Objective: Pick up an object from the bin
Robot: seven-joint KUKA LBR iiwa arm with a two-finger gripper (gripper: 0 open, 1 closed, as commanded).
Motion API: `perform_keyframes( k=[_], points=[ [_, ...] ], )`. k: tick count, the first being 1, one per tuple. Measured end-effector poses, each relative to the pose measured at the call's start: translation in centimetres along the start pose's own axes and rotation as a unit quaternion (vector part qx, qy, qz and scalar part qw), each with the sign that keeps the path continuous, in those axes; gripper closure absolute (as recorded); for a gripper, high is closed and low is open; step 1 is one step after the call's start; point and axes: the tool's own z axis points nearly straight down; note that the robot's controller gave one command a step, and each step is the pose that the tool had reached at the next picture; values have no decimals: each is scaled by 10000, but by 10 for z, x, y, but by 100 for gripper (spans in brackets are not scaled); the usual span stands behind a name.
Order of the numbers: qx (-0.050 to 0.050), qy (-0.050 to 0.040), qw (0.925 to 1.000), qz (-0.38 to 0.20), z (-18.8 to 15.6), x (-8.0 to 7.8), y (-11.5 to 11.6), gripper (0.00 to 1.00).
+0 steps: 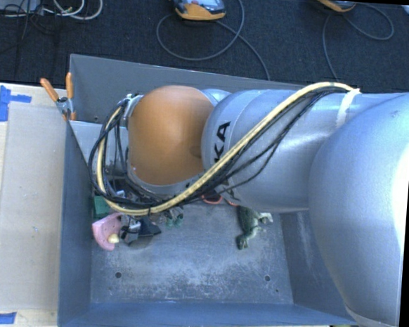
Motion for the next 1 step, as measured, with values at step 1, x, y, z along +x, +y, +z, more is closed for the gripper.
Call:
perform_keyframes(
  k=[1],
  points=[
    [0, -4, 10000, 3, -9, 0, 0, 100]
  ],
)
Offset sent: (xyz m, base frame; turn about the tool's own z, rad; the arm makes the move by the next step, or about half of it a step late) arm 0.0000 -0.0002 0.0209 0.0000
